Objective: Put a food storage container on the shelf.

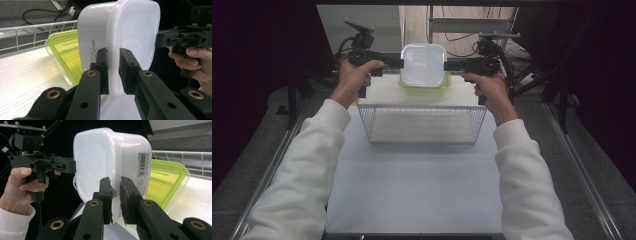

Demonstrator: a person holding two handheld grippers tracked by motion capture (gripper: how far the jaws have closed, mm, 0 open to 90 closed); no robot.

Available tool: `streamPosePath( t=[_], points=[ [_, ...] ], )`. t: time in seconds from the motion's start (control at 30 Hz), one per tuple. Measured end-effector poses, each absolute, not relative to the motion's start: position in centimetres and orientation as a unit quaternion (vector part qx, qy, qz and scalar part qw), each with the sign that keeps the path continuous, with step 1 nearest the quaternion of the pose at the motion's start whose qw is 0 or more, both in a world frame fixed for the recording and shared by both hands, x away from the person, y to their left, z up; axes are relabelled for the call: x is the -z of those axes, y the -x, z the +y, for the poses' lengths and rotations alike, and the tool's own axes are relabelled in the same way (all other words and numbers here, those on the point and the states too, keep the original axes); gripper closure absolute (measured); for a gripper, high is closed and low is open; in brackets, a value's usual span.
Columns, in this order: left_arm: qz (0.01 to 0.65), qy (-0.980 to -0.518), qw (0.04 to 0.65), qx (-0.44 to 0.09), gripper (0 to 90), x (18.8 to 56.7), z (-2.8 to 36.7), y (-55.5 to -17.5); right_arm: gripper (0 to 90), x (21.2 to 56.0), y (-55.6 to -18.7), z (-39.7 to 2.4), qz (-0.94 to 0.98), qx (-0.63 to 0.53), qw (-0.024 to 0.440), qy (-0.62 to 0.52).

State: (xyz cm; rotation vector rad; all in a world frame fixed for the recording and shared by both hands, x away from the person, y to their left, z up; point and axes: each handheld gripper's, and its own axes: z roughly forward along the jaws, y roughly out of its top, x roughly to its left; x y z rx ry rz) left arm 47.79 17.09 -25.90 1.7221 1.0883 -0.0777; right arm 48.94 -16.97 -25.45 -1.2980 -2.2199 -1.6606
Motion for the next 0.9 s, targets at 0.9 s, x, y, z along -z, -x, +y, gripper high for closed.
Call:
streamPosePath(
  t=[0.9],
  points=[
    [0.515,-0.625,0.561,0.174,76.0,28.2,18.6,-53.6,73.7,27.5,-54.0,-17.8,-0.627,0.565,0.148,0.515]
  ],
)
